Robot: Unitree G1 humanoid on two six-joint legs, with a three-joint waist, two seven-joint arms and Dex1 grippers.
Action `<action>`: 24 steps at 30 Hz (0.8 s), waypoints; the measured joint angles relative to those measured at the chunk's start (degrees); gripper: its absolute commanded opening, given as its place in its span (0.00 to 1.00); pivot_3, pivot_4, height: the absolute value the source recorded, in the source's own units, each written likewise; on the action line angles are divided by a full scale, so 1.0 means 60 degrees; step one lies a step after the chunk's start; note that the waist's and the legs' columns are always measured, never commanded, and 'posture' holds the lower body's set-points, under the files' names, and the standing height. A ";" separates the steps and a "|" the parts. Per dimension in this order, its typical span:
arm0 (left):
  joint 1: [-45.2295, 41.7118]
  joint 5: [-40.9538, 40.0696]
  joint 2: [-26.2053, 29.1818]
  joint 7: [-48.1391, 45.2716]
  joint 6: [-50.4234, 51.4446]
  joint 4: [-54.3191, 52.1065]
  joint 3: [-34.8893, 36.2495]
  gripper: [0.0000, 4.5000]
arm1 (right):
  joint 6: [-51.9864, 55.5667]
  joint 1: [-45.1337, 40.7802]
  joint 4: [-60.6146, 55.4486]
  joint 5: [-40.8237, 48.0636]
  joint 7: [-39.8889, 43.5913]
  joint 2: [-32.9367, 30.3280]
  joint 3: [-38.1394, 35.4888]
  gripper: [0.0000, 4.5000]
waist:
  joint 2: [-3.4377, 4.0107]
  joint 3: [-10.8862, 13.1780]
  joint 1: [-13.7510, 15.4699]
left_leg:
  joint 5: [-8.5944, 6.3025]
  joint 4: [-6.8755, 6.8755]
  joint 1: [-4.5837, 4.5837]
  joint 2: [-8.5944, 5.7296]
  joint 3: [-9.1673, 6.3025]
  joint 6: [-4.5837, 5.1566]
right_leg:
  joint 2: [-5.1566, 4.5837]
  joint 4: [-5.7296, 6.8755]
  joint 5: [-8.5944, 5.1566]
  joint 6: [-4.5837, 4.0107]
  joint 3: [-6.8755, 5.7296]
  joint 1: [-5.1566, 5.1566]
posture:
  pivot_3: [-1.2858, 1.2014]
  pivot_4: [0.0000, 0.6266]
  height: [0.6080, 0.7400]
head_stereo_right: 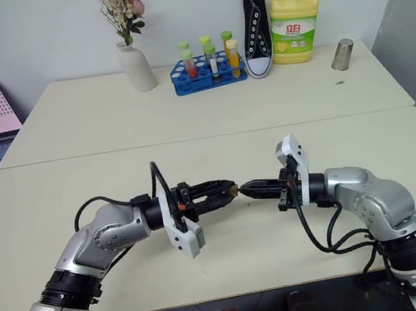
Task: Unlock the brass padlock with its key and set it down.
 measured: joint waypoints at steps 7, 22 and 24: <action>0.0000 0.0018 -0.0001 0.0038 -0.0013 0.0007 0.0000 0.21 | 0.0333 -0.0270 0.0126 0.0058 0.0054 -0.0053 0.0007 0.00 | 0.0000 0.0000 -0.0001 | 0.0000 0.0000 0.0001 0.0000 0.0001 0.0000 | 0.0000 0.0002 0.0000 0.0000 0.0001 0.0000 | 0.52 0.24 1.00; -0.0001 0.0804 -0.0011 0.0501 -0.0398 0.0026 -0.0005 0.21 | 0.3784 -0.2184 0.1645 0.1207 0.0275 -0.0429 0.0037 0.00 | 0.0001 0.0000 -0.0001 | 0.0000 -0.0001 -0.0001 0.0003 0.0000 0.0001 | -0.0003 0.0003 0.0001 -0.0002 -0.0001 -0.0003 | 0.52 0.24 1.00; 0.0001 0.0969 -0.0011 0.0618 -0.0438 0.0049 -0.0006 0.21 | 0.4465 -0.2494 0.2077 0.1412 0.0139 -0.0333 -0.0041 0.00 | 0.0001 0.0000 -0.0001 | 0.0000 -0.0001 -0.0001 0.0003 0.0001 0.0001 | -0.0004 0.0003 0.0002 -0.0003 0.0001 -0.0003 | 0.52 0.24 1.00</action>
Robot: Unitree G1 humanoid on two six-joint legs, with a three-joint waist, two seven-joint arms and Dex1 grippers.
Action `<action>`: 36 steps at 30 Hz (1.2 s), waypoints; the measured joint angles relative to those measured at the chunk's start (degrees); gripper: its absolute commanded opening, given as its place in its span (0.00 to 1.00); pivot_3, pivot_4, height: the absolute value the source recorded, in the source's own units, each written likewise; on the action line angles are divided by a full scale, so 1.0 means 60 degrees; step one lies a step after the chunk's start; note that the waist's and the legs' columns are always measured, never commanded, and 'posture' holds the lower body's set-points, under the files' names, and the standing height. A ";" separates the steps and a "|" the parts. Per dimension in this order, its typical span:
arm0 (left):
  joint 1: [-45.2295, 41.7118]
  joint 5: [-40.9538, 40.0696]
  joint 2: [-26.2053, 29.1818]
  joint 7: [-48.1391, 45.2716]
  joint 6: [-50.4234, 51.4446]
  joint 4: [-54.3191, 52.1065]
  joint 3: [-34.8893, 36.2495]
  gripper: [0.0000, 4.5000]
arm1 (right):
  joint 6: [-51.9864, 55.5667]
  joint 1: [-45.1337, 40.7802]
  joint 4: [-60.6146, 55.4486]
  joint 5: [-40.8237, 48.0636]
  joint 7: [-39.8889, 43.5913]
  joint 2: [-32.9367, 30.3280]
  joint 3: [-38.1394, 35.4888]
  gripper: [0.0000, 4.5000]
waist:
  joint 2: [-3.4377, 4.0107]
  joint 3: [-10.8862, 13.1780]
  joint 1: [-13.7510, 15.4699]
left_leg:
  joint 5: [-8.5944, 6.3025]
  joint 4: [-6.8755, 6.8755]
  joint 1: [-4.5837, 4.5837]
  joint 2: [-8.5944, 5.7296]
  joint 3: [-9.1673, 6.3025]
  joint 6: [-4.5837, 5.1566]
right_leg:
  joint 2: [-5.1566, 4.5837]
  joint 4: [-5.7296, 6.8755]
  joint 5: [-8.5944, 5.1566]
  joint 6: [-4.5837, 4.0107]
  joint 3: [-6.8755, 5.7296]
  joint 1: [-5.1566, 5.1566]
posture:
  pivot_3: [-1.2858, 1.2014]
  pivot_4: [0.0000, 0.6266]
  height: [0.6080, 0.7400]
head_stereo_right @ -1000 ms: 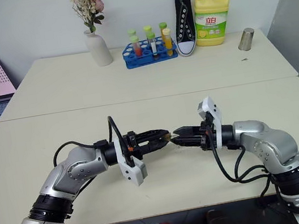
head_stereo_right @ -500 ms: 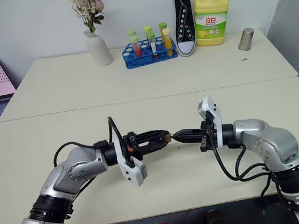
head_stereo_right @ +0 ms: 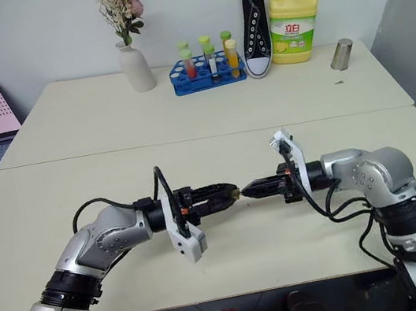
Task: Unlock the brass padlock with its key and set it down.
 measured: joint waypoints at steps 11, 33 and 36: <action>0.0023 0.0582 0.0003 0.0433 -0.0222 0.0078 -0.0002 0.21 | 0.2015 -0.0662 0.1067 0.0409 -0.0685 0.0478 -0.0537 0.00 | 0.0001 0.0000 -0.0001 | -0.0001 -0.0002 -0.0008 -0.0001 -0.0003 0.0001 | -0.0005 0.0001 0.0000 0.0000 -0.0004 -0.0005 | 0.52 0.24 1.00; 0.0173 0.0288 -0.0099 0.0642 0.0209 0.0076 -0.0013 0.21 | -0.2450 0.0671 -0.0752 -0.1174 0.0975 -0.1001 0.0489 0.97 | 0.0000 0.0000 0.0001 | -0.0001 -0.0003 -0.0013 0.0000 -0.0011 0.0002 | 0.0000 -0.0004 -0.0001 0.0002 -0.0015 -0.0009 | 0.52 0.24 1.00; 0.0172 0.0062 -0.0118 0.0634 0.0244 0.0035 -0.0013 0.21 | -0.2913 0.1345 -0.1276 -0.1165 0.0672 -0.0519 0.0234 0.97 | 0.0000 0.0000 -0.0009 | -0.0001 -0.0007 -0.0013 0.0005 -0.0013 0.0001 | 0.0001 -0.0001 -0.0001 0.0002 -0.0014 -0.0009 | 0.52 0.24 1.00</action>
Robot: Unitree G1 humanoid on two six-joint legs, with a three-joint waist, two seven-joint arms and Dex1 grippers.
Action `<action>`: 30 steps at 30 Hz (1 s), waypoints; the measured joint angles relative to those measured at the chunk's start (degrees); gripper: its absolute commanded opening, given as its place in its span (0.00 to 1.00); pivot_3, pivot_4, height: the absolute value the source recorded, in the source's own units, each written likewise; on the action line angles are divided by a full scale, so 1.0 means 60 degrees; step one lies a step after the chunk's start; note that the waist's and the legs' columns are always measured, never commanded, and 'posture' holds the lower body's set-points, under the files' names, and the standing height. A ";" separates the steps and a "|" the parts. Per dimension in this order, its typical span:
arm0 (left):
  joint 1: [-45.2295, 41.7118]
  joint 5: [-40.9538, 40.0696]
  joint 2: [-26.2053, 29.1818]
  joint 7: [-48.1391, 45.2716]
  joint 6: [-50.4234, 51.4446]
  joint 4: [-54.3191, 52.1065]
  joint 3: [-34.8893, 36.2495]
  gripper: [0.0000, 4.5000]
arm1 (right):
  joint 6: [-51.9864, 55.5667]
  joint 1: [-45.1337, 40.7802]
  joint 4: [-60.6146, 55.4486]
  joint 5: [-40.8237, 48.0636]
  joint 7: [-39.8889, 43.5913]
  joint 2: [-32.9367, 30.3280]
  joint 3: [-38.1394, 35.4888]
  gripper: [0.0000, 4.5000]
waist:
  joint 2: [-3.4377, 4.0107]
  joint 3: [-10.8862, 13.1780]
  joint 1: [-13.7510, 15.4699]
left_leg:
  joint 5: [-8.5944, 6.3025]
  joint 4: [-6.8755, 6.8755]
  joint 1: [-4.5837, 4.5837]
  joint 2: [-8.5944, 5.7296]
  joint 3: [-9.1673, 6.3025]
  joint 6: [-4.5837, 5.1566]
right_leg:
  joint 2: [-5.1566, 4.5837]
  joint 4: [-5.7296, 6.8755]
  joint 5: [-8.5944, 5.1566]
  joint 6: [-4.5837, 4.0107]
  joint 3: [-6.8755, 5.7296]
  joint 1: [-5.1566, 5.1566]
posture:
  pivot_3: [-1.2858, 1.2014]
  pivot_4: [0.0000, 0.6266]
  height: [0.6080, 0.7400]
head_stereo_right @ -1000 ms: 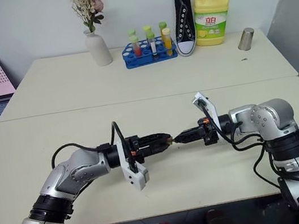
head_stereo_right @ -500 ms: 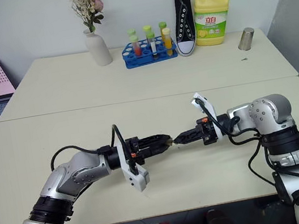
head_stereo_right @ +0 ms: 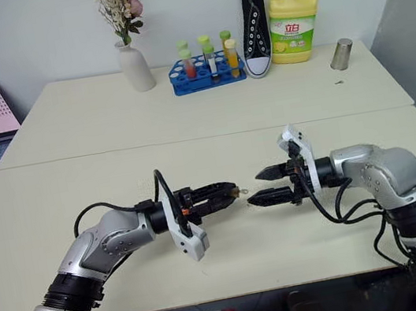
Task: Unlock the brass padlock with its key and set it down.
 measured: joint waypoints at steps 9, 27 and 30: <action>-0.0004 -0.0175 -0.0004 -0.0042 -0.0017 -0.0052 -0.0001 0.21 | 0.0030 0.0412 -0.0643 0.0286 -0.1073 0.1234 -0.0018 0.97 | -0.0001 0.0000 0.0001 | 0.0001 0.0008 0.0003 -0.0007 0.0003 -0.0001 | -0.0002 0.0002 0.0002 0.0002 0.0002 0.0004 | 0.52 0.24 1.00; -0.0007 -0.0380 -0.0002 -0.0225 -0.0030 -0.0057 -0.0001 0.21 | 0.0011 0.0158 -0.0011 0.0379 -0.1318 0.1530 -0.0043 0.04 | 0.0000 0.0000 0.0001 | 0.0001 0.0006 0.0003 -0.0007 0.0004 -0.0001 | -0.0002 0.0000 0.0001 0.0002 0.0002 0.0004 | 0.52 0.24 1.00; -0.0007 -0.0438 -0.0002 -0.0239 -0.0026 -0.0056 -0.0001 0.21 | -0.0008 0.0136 -0.0009 0.0370 -0.1272 0.1509 -0.0034 0.04 | 0.0000 0.0000 0.0001 | 0.0001 0.0005 0.0003 -0.0006 0.0002 -0.0001 | -0.0002 0.0000 0.0001 0.0001 0.0001 0.0004 | 0.52 0.24 1.00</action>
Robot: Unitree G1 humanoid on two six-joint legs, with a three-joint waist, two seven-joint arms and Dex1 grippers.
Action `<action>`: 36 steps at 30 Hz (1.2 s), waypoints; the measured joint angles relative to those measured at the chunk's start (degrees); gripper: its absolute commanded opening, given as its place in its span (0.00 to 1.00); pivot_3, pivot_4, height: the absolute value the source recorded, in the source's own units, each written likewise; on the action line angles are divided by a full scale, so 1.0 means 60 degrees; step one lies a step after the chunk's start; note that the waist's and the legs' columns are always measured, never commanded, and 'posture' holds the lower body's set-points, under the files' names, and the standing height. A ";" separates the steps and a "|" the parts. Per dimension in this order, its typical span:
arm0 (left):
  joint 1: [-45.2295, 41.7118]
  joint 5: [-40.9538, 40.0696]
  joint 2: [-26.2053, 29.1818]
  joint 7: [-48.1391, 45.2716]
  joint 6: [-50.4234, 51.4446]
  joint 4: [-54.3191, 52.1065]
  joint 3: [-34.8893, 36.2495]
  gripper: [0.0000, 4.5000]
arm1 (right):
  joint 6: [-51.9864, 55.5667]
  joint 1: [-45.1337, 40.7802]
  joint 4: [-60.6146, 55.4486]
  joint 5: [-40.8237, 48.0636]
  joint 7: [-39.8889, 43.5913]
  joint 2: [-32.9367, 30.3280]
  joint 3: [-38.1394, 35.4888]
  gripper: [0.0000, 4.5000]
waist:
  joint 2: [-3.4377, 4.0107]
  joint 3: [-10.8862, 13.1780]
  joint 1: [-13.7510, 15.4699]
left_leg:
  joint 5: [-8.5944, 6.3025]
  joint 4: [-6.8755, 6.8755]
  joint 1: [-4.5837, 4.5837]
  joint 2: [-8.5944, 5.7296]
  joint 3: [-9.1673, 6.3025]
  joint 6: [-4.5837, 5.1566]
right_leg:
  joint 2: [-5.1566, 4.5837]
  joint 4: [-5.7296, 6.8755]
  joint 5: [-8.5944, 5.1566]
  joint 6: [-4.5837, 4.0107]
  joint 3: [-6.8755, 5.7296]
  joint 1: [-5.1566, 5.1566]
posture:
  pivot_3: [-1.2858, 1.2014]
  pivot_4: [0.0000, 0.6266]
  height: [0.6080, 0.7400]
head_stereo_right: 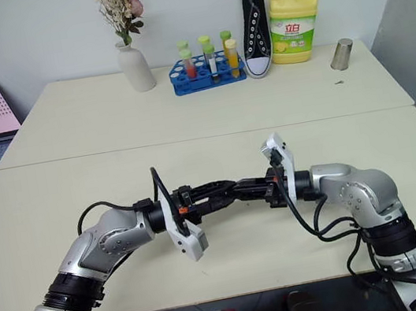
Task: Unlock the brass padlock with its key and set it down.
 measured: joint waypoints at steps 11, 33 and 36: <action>0.0034 -0.0165 0.0002 -0.0126 0.0060 -0.0090 -0.0011 0.21 | -0.0194 -0.0003 0.0045 -0.0059 0.0224 -0.0066 0.0042 0.04 | 0.0000 0.0000 0.0000 | 0.0000 0.0000 0.0000 0.0000 0.0001 0.0000 | 0.0000 0.0000 0.0000 0.0000 0.0000 0.0000 | 0.52 0.24 1.00; 0.1339 -0.4170 0.0233 -0.1640 0.3324 -0.2937 0.0254 0.51 | -0.0993 -0.0311 0.1051 -0.0555 0.0631 -0.0390 -0.0010 0.04 | 0.0000 0.0000 -0.0007 | 0.0000 0.0003 0.0000 0.0000 -0.0002 0.0000 | 0.0001 0.0003 0.0000 0.0000 0.0001 -0.0001 | 0.52 0.24 1.00; 0.1338 -0.5341 0.0193 -0.1831 0.4883 -0.3513 0.0631 0.30 | -0.1088 -0.0327 0.1075 -0.0626 0.0757 -0.0513 -0.0011 0.04 | 0.0000 0.0000 -0.0009 | 0.0000 0.0002 0.0001 0.0000 -0.0002 0.0000 | 0.0004 0.0001 -0.0001 0.0001 0.0001 0.0000 | 0.52 0.24 1.00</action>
